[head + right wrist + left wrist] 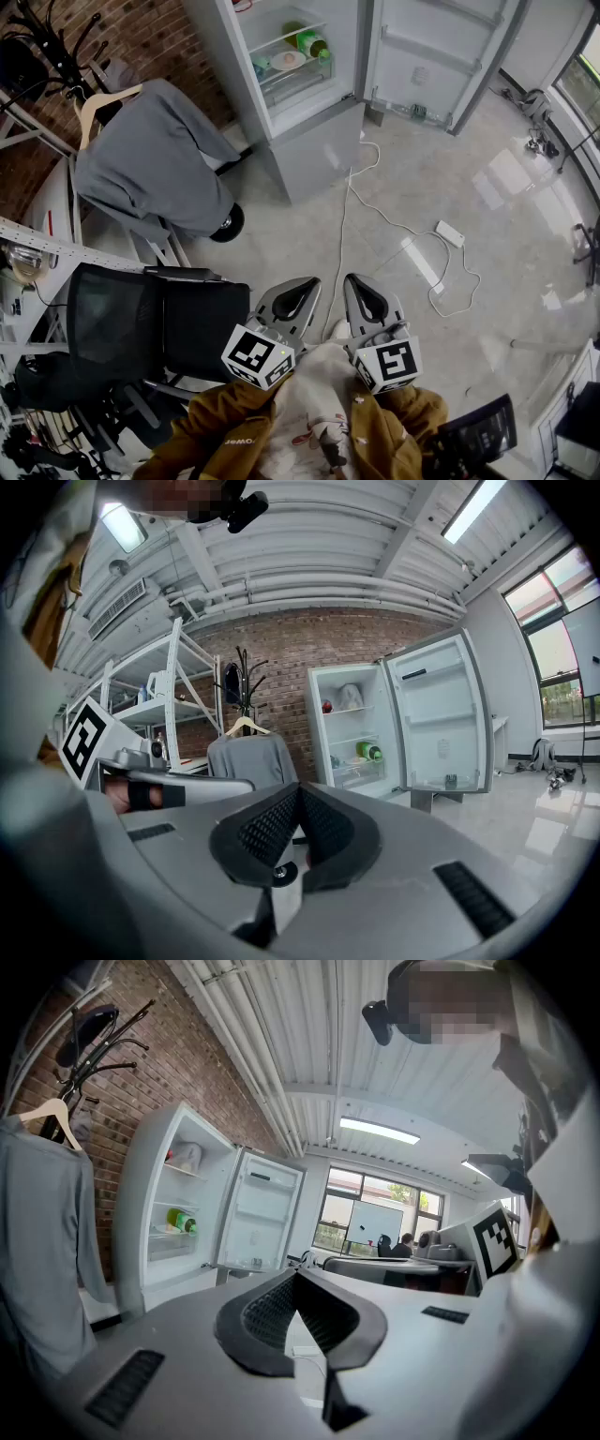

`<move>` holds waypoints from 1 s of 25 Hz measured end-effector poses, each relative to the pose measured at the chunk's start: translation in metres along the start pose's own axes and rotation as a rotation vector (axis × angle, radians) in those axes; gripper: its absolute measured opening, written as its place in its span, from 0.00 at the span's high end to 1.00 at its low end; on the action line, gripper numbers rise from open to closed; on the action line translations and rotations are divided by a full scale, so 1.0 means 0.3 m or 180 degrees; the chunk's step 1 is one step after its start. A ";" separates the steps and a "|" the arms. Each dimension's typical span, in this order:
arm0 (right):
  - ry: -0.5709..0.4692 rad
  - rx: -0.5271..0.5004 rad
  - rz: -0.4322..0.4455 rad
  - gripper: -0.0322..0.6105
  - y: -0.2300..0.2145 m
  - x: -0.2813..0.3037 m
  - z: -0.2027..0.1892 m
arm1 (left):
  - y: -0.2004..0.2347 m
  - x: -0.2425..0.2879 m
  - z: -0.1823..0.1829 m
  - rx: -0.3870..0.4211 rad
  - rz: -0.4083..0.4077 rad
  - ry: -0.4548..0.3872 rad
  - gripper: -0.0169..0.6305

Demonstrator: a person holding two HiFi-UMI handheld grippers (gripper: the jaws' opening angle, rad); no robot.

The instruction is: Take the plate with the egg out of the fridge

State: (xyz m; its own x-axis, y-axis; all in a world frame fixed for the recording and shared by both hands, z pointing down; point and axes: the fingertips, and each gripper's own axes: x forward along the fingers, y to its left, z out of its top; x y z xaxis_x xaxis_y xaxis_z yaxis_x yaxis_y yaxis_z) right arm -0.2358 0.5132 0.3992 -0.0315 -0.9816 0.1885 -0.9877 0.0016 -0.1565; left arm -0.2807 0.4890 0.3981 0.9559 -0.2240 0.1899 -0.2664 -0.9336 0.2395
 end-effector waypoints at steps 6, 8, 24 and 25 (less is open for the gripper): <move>-0.0059 0.0084 0.0079 0.94 -0.059 -0.032 -0.001 | -0.023 0.051 -0.011 -0.0047 0.0060 -0.0027 0.98; -0.0094 0.0134 0.0167 0.94 -0.067 -0.052 -0.017 | -0.055 0.066 -0.038 -0.0061 0.0038 -0.0008 0.98; -0.0046 0.0206 -0.0023 0.94 -0.248 0.085 -0.058 | 0.076 0.240 -0.063 -0.0212 0.0015 0.0202 0.98; -0.0053 0.0208 -0.0022 0.94 -0.261 0.119 -0.049 | 0.107 0.266 -0.053 -0.0220 -0.0007 0.0192 0.98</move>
State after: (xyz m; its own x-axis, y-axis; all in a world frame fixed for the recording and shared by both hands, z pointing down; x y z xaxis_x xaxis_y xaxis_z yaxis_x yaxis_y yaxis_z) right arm -0.1619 0.4808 0.4324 -0.0215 -0.9846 0.1736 -0.9757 -0.0171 -0.2183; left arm -0.2147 0.4456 0.4359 0.9479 -0.2028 0.2459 -0.2742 -0.9121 0.3048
